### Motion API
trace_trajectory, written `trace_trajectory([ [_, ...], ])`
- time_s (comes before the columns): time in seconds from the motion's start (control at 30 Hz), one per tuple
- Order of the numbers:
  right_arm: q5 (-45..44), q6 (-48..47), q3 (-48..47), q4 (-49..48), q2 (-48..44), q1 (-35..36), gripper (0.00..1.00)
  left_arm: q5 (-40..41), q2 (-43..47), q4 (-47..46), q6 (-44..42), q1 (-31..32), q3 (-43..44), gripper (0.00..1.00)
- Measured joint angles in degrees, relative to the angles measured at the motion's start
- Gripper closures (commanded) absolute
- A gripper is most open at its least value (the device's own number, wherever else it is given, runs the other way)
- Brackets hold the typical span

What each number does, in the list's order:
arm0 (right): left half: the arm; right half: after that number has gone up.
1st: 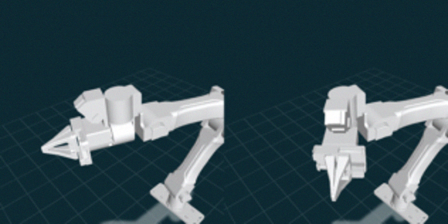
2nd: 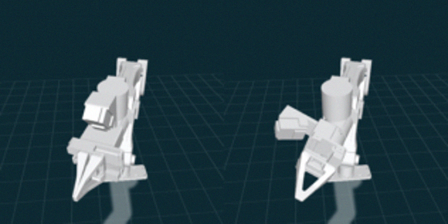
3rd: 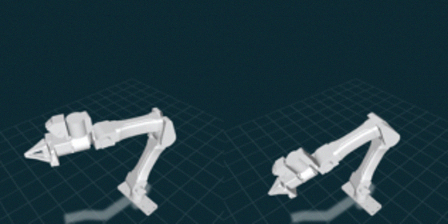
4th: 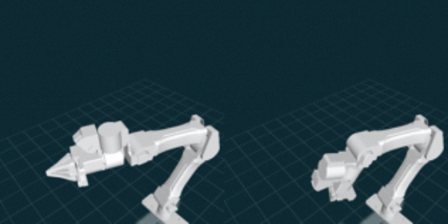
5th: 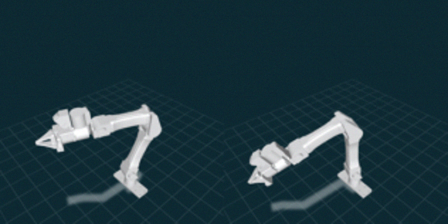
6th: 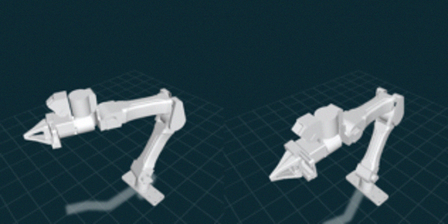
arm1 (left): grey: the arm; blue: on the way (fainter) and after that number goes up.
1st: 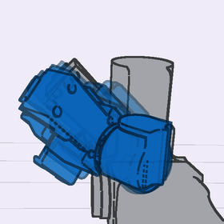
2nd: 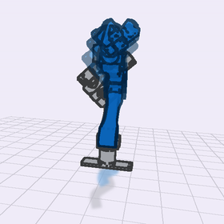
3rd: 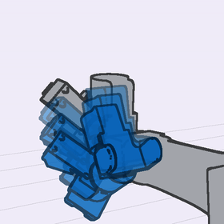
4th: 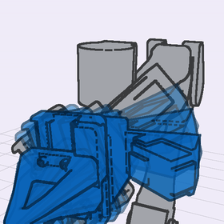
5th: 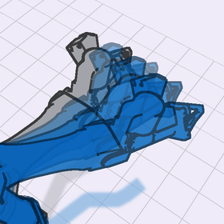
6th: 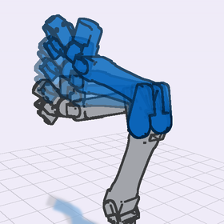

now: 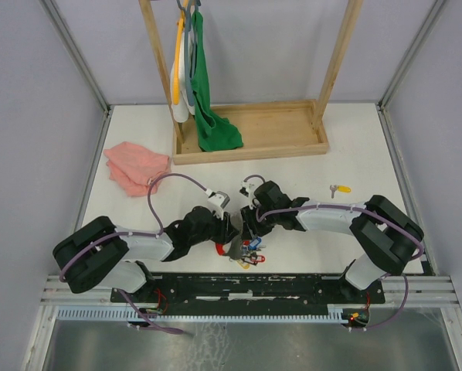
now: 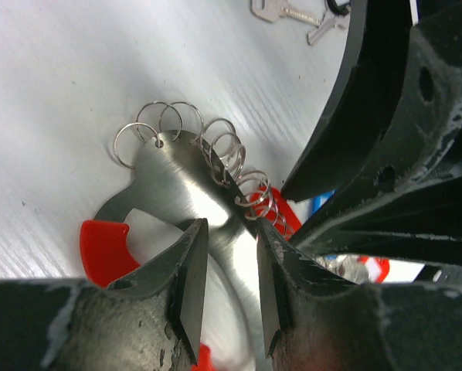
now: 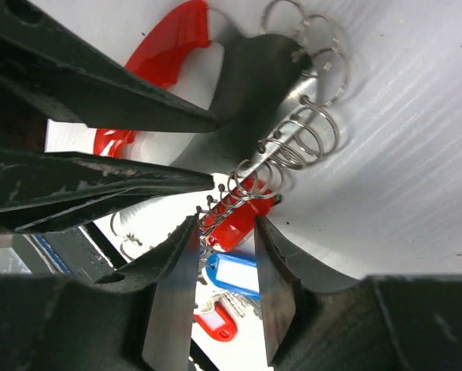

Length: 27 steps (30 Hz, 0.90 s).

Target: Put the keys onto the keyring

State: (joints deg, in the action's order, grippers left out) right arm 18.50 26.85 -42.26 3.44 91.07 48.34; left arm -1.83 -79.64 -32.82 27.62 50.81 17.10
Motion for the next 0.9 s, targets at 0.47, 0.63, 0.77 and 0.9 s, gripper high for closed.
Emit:
trace_trajectory([
  [0.47,-0.2,0.5,-1.1,-1.8,-0.6,0.4,0.61,-0.4,-1.4,-5.0,2.4,-2.2,-1.6,0.59],
  [0.63,-3.4,-0.8,-1.1,1.2,-4.2,0.4,0.58,-1.4,4.0,2.0,1.8,-2.0,-1.0,0.59],
  [0.77,-9.2,-3.4,-0.8,4.0,-9.9,0.4,0.57,-1.2,6.5,8.0,1.2,0.2,1.1,0.59],
  [0.9,-15.7,-5.5,1.9,4.9,-16.2,0.4,0.55,0.8,7.1,14.5,-0.6,4.0,5.0,0.59],
])
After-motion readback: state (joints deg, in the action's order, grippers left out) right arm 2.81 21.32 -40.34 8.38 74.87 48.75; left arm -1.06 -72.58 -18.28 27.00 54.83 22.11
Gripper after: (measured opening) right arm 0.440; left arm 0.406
